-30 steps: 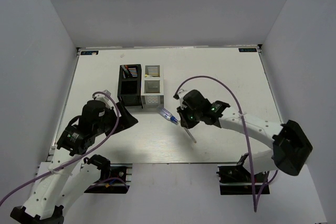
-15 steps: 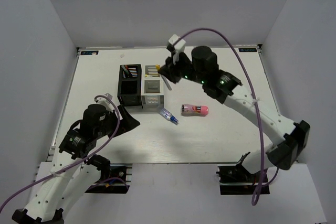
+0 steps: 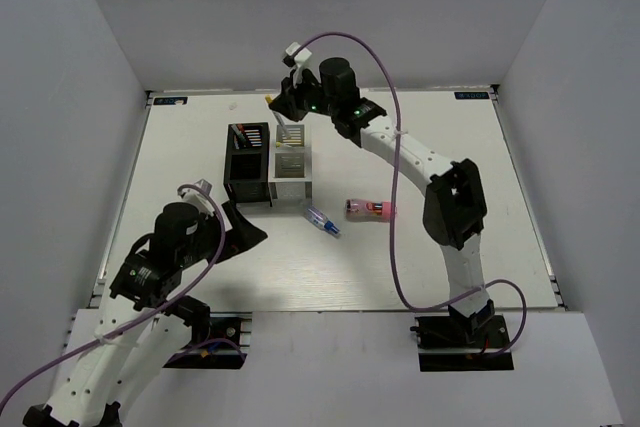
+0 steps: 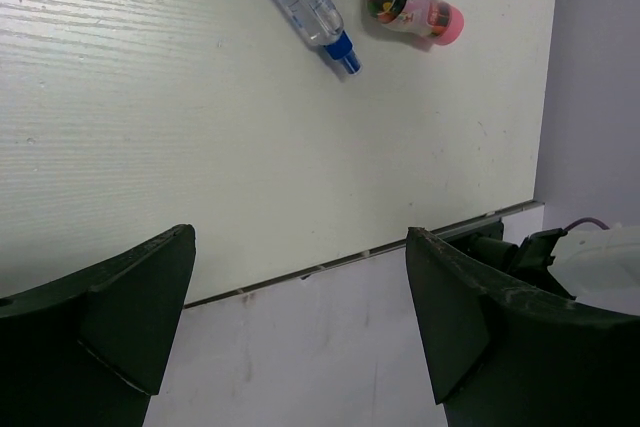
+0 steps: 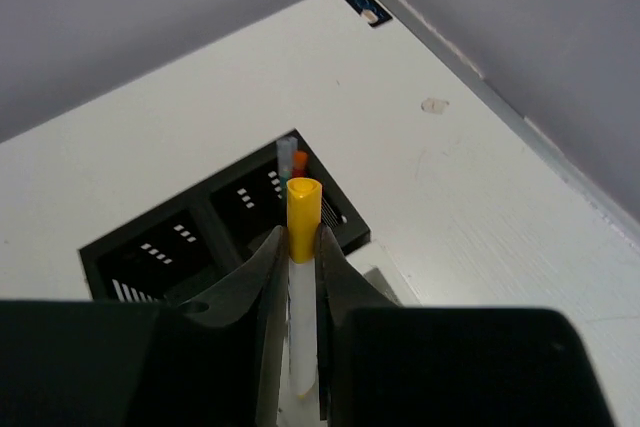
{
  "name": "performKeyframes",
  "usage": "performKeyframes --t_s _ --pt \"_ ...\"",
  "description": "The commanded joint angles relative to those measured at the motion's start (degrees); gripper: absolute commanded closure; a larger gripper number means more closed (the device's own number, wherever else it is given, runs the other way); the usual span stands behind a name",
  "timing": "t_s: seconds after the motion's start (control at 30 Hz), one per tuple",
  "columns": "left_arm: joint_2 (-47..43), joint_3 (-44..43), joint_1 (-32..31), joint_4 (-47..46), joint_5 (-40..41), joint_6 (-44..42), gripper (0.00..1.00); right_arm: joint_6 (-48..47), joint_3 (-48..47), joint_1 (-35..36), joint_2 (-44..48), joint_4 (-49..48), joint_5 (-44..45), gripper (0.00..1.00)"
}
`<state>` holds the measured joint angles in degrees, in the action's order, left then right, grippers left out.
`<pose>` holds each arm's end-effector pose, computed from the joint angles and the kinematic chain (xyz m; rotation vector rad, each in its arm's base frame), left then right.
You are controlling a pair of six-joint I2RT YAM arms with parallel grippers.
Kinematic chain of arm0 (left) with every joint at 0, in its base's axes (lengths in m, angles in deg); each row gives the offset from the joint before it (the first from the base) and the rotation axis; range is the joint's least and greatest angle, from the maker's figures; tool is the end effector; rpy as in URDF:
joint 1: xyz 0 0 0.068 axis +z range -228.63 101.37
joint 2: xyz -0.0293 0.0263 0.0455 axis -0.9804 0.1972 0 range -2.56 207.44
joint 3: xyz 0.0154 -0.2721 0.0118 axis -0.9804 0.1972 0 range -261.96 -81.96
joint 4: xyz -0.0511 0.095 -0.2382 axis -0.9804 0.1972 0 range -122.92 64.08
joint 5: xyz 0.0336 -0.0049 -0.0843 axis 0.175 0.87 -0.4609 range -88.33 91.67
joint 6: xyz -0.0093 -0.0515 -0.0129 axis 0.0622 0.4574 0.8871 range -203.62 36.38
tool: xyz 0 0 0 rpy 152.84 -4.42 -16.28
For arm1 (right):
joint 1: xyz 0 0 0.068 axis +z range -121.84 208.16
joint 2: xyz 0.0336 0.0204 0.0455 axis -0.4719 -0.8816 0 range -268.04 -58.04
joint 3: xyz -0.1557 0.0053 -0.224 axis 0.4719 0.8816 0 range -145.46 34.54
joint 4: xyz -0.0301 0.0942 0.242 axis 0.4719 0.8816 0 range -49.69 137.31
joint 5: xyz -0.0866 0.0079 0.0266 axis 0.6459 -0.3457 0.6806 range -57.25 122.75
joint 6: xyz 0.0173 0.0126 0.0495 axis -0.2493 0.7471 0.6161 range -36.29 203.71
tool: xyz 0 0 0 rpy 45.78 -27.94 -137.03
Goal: Sort the stationery into containers
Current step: Place the pen in the storage box.
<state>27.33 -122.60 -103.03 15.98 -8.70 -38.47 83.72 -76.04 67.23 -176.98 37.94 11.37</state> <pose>0.0943 -0.0497 0.2823 -0.3230 2.3446 -0.8318 0.3842 0.3286 0.3572 -0.8463 1.5156 0.8199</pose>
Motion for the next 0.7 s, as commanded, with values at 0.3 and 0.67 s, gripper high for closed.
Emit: performKeyframes --t_s 0.3,0.67 --pt "0.5 2.1 -0.2 -2.8 -1.3 2.9 0.04 0.2 -2.0 -4.4 -5.9 -6.1 -7.4 0.9" --pt "6.7 -0.8 -0.2 -5.8 -3.1 2.9 0.04 -2.3 -4.5 -4.9 -9.8 -5.1 -8.0 0.61"
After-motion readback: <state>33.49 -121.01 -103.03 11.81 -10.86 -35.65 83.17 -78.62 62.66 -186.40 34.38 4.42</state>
